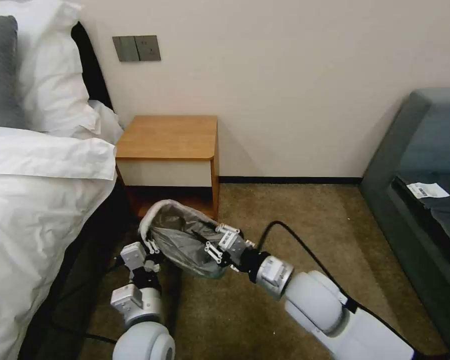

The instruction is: Pick up the garbage bag from the table and place it over the trash can.

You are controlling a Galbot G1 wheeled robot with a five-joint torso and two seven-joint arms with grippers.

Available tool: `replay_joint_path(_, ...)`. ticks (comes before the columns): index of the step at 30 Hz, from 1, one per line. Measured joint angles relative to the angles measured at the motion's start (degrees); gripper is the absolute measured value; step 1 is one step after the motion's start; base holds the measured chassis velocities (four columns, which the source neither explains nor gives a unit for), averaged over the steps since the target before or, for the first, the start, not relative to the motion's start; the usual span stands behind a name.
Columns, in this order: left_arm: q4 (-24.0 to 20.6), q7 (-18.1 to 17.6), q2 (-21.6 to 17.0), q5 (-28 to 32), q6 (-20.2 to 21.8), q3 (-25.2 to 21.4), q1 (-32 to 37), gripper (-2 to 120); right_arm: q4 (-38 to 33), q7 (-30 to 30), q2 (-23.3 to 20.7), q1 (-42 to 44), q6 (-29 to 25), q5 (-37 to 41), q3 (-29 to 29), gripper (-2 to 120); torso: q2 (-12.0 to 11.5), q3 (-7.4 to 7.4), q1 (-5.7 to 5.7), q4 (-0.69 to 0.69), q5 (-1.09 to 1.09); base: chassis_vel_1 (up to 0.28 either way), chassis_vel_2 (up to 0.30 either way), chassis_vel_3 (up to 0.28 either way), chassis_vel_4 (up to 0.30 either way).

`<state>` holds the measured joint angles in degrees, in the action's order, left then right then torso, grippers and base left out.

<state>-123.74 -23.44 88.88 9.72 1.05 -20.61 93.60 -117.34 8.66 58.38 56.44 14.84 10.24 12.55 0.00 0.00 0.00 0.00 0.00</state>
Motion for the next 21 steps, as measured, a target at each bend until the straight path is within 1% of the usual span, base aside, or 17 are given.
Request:
replay_joint_path(2, 0.31, 0.19, 0.34, -0.91, -0.34, 0.43, -0.03, 8, 1.68, -1.25, 1.06, -2.71, 2.1, 3.16, 1.69, 0, 0.0, 0.0, 0.0, 0.0, 0.0, 0.0, 0.0, 0.0, 0.0)
replay_joint_path(5, 0.47, 0.33, 0.6, -1.52, -0.67, 0.58, -0.11, 8, 3.04, -2.61, 2.03, -4.72, 3.71, 5.41, 2.9, 0, 0.0, 0.0, 0.0, 0.0, 0.0, 0.0, 0.0, 0.0, 0.0)
replay_joint_path(7, 0.49, 0.39, 0.93, -1.82, -0.8, 0.79, -0.18, 8, 4.74, -4.72, 3.19, -6.88, 6.16, 8.24, 4.51, 0, 0.0, 0.0, 0.0, 0.01, 0.0, 0.0, 0.0, 0.0, 0.0)
replay_joint_path(11, 0.49, 0.61, 1.07, -2.93, -1.11, 0.94, -0.24, 8, 6.78, -6.0, 3.89, -8.97, 7.73, 9.78, 6.22, 0, 0.0, 0.0, 0.0, 0.0, 0.0, 0.0, 0.0, 0.0, 0.0)
replay_joint_path(14, 0.54, 0.9, 1.29, -5.05, -1.72, 1.65, -0.21, 8, 10.08, -7.64, 4.3, -13.19, 9.11, 11.34, 9.84, 0, 0.0, 0.0, 0.0, 0.0, 0.0, 0.0, 0.0, 0.0, 0.0)
replay_joint_path(17, 0.65, 1.0, 1.49, -6.04, -2.02, 2.0, -0.07, 8, 11.36, -8.16, 4.41, -14.9, 9.67, 11.86, 11.52, 0, 0.0, 0.0, 0.0, 0.0, -0.01, 0.0, 0.0, 0.0, 0.0)
replay_joint_path(19, 0.71, 1.2, 1.75, -7.81, -2.71, 2.86, 0.51, 8, 15.06, -9.29, 5.18, -18.65, 10.31, 12.27, 15.49, 0, 0.0, 0.0, 0.0, 0.0, 0.0, 0.0, 0.0, 0.0, 0.0)
replay_joint_path(20, 0.71, 1.2, 1.75, -7.81, -2.71, 2.86, 0.51, 8, 15.06, -9.29, 5.18, -18.65, 10.31, 12.27, 15.49, 0, 0.0, 0.0, 0.0, 0.0, 0.0, 0.0, 0.0, 0.0, 0.0)
replay_joint_path(21, 0.7, 1.24, 1.77, -8.18, -2.79, 3.18, 0.71, 8, 16.43, -9.51, 5.5, -19.76, 10.39, 12.11, 16.79, 0, -0.01, 0.0, 0.0, 0.01, -0.01, 0.0, 0.0, 0.0, 0.0)
